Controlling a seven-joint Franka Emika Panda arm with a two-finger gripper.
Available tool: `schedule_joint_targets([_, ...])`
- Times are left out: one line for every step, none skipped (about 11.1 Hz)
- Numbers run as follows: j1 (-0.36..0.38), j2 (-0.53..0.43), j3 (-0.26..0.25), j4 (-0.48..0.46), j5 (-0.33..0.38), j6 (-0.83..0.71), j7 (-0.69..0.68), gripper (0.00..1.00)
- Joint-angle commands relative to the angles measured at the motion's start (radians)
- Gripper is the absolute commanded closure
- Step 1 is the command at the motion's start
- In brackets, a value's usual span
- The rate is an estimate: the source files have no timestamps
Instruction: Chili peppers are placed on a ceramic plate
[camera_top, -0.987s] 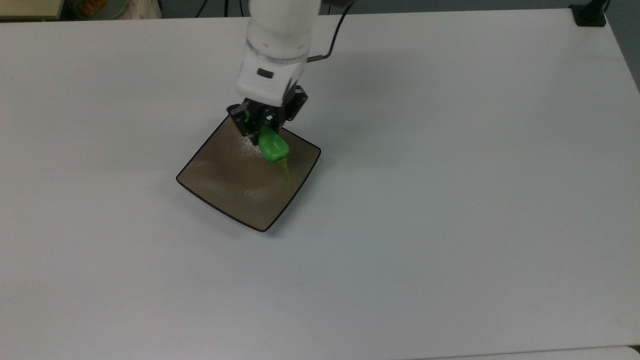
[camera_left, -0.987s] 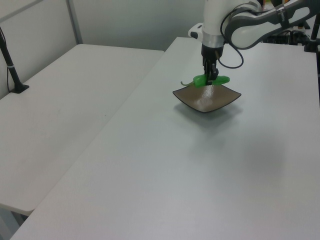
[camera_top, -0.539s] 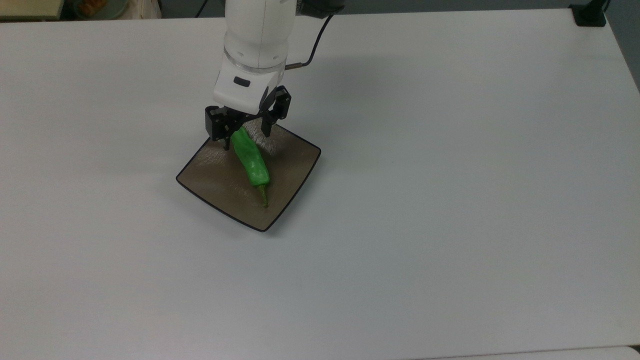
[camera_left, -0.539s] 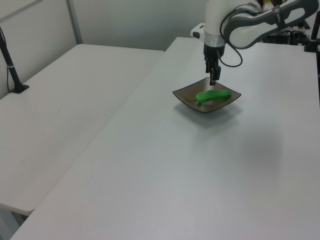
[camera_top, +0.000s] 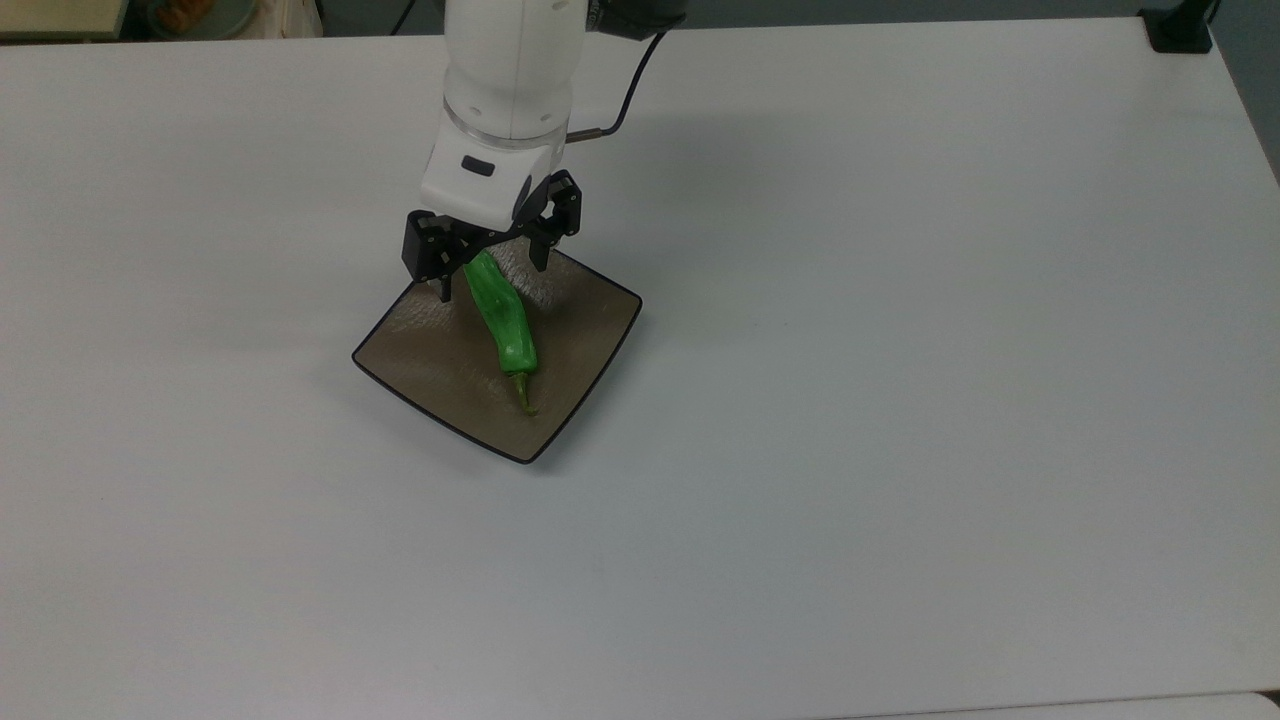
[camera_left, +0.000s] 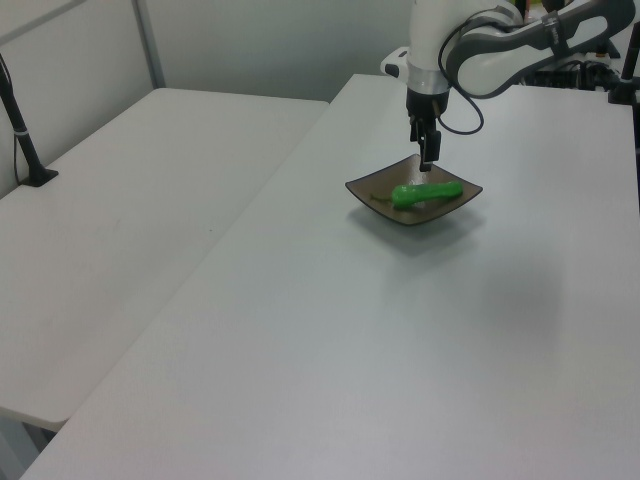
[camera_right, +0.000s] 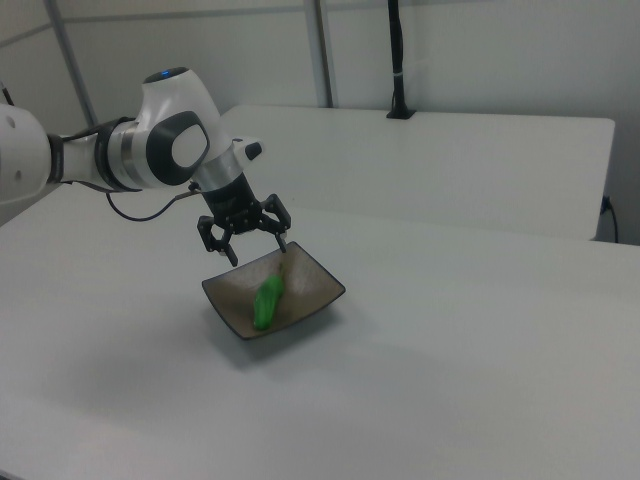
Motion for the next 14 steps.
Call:
schedule_joint_targets([-0.02, -0.056, 0.004, -0.002, 0.05, -0.059, 0.04, 0.0])
schedule_joint_targets([-0.026, -0.082, 0.008, -0.001, 0.053, -0.123, 0.069, 0.0])
schedule_joint_targets([-0.026, -0.114, 0.011, 0.002, 0.065, -0.2, 0.088, 0.0])
schedule_joint_targets([-0.027, -0.131, 0.011, 0.005, 0.096, -0.248, 0.088, 0.0])
schedule_joint_targets([-0.037, -0.154, 0.012, 0.004, 0.131, -0.289, 0.089, 0.0])
schedule_joint_targets([-0.041, -0.188, 0.018, 0.002, 0.153, -0.335, 0.091, 0.0])
schedule_joint_targets([-0.049, -0.217, 0.018, 0.002, 0.176, -0.389, 0.091, 0.0])
schedule_joint_targets([-0.063, -0.246, 0.026, 0.002, 0.217, -0.443, 0.089, 0.0])
schedule_joint_targets([-0.108, -0.277, 0.067, -0.002, 0.251, -0.471, 0.091, 0.0])
schedule_joint_targets([-0.166, -0.305, 0.125, -0.005, 0.278, -0.504, 0.091, 0.0])
schedule_joint_targets([-0.203, -0.328, 0.159, -0.005, 0.295, -0.526, 0.1, 0.0])
schedule_joint_targets([-0.211, -0.342, 0.169, -0.005, 0.3, -0.528, 0.155, 0.0])
schedule_joint_targets([-0.211, -0.346, 0.173, -0.005, 0.299, -0.523, 0.204, 0.0])
schedule_joint_targets([-0.218, -0.346, 0.191, -0.008, 0.297, -0.515, 0.226, 0.0])
